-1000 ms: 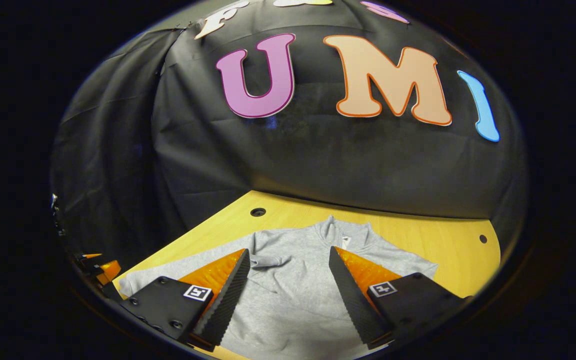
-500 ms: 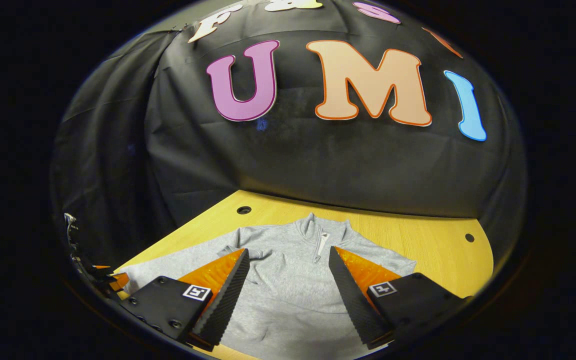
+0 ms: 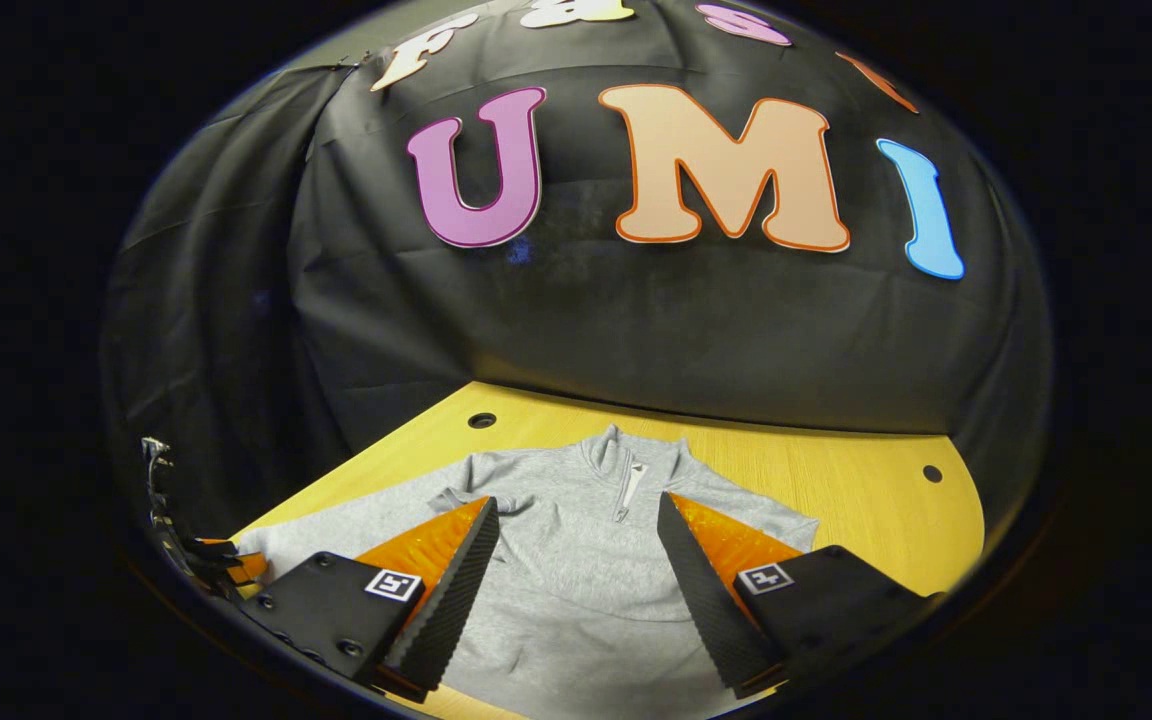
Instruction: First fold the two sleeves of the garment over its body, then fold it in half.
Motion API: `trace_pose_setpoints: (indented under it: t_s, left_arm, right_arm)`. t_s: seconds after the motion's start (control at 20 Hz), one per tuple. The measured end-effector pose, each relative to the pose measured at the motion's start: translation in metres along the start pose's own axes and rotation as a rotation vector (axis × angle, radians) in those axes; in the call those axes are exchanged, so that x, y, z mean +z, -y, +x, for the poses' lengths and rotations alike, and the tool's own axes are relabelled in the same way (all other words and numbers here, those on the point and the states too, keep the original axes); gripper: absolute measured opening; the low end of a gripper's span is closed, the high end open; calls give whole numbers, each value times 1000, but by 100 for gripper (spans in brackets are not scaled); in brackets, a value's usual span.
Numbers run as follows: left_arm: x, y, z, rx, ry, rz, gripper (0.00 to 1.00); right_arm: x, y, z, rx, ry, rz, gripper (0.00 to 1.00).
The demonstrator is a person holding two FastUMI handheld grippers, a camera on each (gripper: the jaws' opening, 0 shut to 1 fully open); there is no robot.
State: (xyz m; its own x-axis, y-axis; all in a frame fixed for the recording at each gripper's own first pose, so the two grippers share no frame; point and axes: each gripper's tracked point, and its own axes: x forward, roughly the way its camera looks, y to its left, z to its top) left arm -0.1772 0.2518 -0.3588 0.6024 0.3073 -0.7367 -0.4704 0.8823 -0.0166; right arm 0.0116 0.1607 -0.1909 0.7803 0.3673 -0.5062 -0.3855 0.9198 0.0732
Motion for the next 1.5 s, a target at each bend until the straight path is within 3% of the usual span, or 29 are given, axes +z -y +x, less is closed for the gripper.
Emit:
trace_pose_setpoints:
  t_s: [0.05,0.15,0.35,0.4,0.55,0.85,1.5]
  left_arm:
    - [1,6,1,-24,-10,11,88]
    - [1,16,3,-63,-15,41,60]
    - [4,22,4,-31,-27,17,7]
    - [6,23,5,-22,-35,6,1]
    - [12,29,4,-40,-59,-30,0]
    - [67,42,-5,-57,20,-79,0]
    - [175,162,-13,-221,185,34,0]
  right_arm:
    - [0,1,-1,1,1,5,99]
    - [-2,4,-4,-1,0,5,99]
    - [-3,10,-11,-2,8,1,99]
    - [-2,12,-16,-4,13,-1,99]
    - [-1,26,-27,-17,20,-11,98]
    - [-12,60,-40,-53,26,14,99]
    - [-19,131,-91,-181,58,56,96]
